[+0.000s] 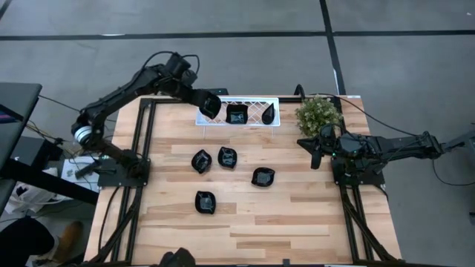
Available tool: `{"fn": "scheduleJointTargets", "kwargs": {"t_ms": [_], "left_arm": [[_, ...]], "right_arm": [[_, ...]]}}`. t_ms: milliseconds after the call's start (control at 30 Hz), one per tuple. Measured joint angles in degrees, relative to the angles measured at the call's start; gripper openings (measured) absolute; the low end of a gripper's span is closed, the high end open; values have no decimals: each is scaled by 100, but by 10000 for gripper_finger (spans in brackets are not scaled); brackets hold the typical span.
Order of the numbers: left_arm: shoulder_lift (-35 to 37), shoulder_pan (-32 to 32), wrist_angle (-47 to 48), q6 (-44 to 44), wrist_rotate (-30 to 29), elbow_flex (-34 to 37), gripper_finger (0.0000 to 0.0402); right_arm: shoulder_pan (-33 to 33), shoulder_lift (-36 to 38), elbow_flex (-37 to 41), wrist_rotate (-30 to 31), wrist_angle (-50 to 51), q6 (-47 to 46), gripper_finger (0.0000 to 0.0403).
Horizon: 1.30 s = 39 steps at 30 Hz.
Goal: Pick & Place Mini shaped plates
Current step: Put the leaf-shaped plate on the shelf
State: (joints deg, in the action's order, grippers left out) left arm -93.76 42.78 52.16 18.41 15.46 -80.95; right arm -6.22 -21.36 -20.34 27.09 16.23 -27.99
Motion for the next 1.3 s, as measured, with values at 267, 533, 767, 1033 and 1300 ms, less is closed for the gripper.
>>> {"fn": "scheduleJointTargets", "kwargs": {"t_ms": [267,533,767,1033,1300], "left_arm": [[-218,2,41,0,-1,0,3],[-465,2,52,-21,158,0,3],[-537,9,54,-20,195,0,3],[-537,9,84,116,188,0,3],[-537,40,99,218,105,0,3]], "right_arm": [[0,1,0,0,0,0,21],[0,2,0,0,-2,-2,21],[0,1,-2,0,-2,-9,21],[0,1,-2,-1,-2,-9,21],[0,1,-1,0,-2,-7,21]]}}
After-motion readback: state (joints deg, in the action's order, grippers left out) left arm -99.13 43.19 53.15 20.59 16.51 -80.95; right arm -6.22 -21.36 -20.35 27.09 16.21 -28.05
